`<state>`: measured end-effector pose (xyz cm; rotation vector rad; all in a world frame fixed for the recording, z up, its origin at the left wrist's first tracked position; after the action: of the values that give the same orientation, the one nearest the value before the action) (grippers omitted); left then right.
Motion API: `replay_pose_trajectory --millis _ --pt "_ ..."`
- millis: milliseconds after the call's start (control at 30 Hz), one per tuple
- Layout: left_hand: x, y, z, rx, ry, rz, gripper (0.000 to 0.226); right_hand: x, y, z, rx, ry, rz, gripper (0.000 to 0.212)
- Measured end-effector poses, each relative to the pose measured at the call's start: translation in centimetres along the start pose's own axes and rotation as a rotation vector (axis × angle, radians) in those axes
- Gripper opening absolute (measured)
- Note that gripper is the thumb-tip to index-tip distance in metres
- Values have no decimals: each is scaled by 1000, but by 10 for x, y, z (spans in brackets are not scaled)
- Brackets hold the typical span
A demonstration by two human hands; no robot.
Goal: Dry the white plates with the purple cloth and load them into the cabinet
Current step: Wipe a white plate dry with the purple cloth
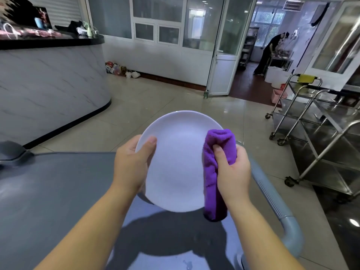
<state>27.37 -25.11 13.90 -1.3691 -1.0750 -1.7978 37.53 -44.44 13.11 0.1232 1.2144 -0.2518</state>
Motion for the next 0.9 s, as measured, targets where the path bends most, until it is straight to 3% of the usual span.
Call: replay_pose_trajectory --millis 133,400,567,667,767,900 --pt "-7 -2 -3 91 -48 -73 19 19 2 -15 10 102 -31 17" --pt "-13 -19 5 297 -24 7 21 17 -14 7 -160 23 -610 24" --pt "-22 -14 -1 226 -39 59 16 11 -1 26 -53 91 -445 30" --pt "-25 -4 -9 103 -71 67 16 -4 19 21 -116 -104 -455 28" --pt "-22 5 -12 -25 -53 70 15 -12 37 14 -119 -348 -638 40" --pt "-19 9 -14 -90 -30 84 17 -26 57 -8 -161 -748 -396 42"
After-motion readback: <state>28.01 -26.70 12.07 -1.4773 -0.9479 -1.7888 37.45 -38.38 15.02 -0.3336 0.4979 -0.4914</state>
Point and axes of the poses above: each hand's wrist, its own z-axis towards the middle knuckle, its own y-axis out of the palm, x = y × z, the point moved 4 cm from there along z, towards the middle knuckle, and after that the axes turned 15 degrees about x, right-handed, at the moved point
